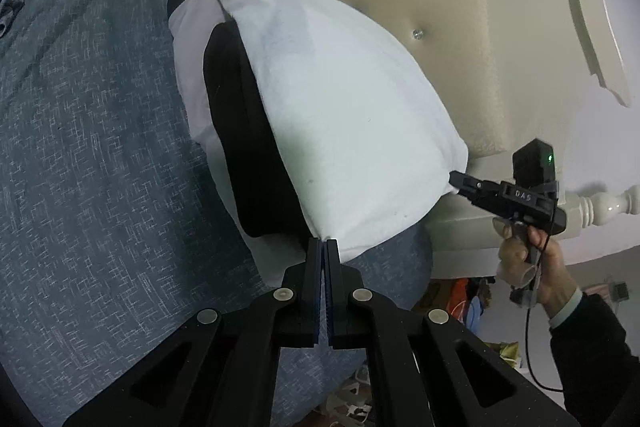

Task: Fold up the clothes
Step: 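Lower the folded polo onto the grey clothes stack with both grippers, then open the left gripper and release the polo while the right gripper releases too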

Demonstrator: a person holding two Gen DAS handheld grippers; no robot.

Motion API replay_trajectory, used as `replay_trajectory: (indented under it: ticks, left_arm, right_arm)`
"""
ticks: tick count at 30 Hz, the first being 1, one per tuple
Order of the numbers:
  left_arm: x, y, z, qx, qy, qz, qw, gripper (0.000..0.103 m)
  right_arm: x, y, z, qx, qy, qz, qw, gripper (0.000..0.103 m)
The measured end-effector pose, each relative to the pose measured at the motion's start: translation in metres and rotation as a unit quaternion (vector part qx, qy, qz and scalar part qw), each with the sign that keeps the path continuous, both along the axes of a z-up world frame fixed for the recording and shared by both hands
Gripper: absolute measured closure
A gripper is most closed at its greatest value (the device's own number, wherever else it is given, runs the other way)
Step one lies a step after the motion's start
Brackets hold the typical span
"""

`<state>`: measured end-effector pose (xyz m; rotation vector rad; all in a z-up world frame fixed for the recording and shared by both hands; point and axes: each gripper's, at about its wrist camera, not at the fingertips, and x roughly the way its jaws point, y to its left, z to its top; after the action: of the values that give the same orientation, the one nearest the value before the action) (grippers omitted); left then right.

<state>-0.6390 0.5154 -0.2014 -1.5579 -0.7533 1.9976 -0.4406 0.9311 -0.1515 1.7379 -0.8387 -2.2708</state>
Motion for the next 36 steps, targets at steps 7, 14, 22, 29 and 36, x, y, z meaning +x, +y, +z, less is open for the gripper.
replay_trajectory:
  ticks: [7,14,22,29,36]
  left_arm:
    - [-0.003,0.003,-0.003,0.024,-0.001,0.0,0.9997,0.081]
    - [-0.006,0.014,-0.012,0.008,-0.004,-0.013,0.9999,0.094]
    - [0.0,0.007,0.009,0.011,0.018,-0.021,0.9995,0.099]
    - [0.009,0.008,0.009,-0.002,0.02,-0.034,0.9992,0.099]
    - [0.007,0.008,-0.016,-0.022,0.006,-0.032,0.9992,0.099]
  right_arm:
    - [0.01,0.007,0.004,-0.021,0.029,-0.004,0.999,0.077]
    - [0.009,0.0,0.004,-0.005,0.038,0.0,0.999,0.096]
    - [0.012,0.004,0.031,-0.007,0.068,0.015,0.998,0.098]
    - [0.019,0.006,0.026,-0.007,0.06,0.015,0.998,0.098]
    - [0.02,0.005,-0.008,-0.001,0.042,-0.021,0.999,0.098]
